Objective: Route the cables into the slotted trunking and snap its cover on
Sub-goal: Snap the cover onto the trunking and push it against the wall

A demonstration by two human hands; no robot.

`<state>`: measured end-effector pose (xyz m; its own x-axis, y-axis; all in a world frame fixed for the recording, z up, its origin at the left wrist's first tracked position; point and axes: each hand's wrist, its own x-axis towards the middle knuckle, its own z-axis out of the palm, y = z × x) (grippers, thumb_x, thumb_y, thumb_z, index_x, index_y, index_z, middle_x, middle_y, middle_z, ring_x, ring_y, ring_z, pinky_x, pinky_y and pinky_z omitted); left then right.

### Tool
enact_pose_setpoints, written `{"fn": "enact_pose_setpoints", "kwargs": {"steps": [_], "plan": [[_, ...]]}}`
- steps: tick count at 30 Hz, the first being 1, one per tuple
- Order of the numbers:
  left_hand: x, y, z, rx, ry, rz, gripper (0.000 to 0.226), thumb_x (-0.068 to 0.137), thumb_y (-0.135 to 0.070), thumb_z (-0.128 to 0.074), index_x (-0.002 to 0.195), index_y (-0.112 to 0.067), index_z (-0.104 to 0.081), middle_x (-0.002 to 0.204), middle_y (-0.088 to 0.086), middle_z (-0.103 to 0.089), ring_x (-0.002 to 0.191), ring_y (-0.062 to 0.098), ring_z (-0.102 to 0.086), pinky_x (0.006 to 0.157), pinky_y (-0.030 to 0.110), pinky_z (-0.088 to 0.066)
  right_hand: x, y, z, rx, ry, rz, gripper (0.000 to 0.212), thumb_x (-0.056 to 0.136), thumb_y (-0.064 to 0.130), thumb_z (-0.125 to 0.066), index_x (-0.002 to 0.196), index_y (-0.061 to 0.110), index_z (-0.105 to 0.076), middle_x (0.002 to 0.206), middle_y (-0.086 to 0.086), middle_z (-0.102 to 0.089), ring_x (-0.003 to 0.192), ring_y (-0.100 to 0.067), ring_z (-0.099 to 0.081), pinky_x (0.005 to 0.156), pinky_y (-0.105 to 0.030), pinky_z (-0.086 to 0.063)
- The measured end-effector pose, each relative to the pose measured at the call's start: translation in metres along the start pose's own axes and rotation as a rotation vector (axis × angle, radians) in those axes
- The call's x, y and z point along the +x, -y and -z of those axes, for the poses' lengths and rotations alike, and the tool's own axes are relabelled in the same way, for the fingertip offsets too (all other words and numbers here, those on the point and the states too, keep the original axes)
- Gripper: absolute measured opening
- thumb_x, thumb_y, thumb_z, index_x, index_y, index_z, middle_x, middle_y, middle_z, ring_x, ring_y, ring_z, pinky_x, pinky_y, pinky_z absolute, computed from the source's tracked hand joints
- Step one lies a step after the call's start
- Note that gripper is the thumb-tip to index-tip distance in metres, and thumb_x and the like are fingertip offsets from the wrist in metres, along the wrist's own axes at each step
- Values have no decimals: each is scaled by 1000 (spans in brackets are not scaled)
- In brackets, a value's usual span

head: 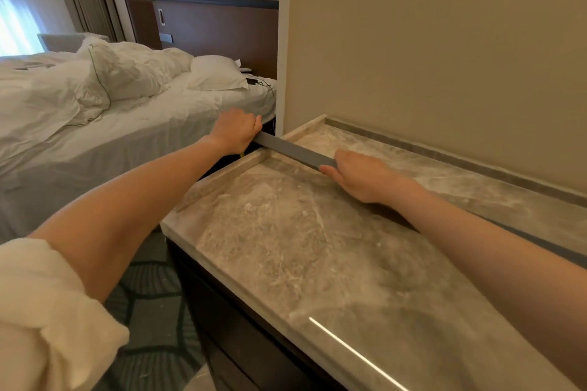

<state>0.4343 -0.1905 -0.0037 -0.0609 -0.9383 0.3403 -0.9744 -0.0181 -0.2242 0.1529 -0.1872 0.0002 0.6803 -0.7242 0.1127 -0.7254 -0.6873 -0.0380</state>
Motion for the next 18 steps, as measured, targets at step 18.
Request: {"fn": "enact_pose_setpoints", "kwargs": {"steps": [18], "plan": [[-28, -224, 53, -251, -49, -593, 32, 88, -43, -48, 105, -16, -49, 98, 7, -60, 86, 24, -54, 77, 35, -38, -160, -93, 18, -157, -31, -82, 41, 95, 51, -36, 102, 11, -45, 105, -12, -59, 88, -28, -56, 75, -38, -46]]}}
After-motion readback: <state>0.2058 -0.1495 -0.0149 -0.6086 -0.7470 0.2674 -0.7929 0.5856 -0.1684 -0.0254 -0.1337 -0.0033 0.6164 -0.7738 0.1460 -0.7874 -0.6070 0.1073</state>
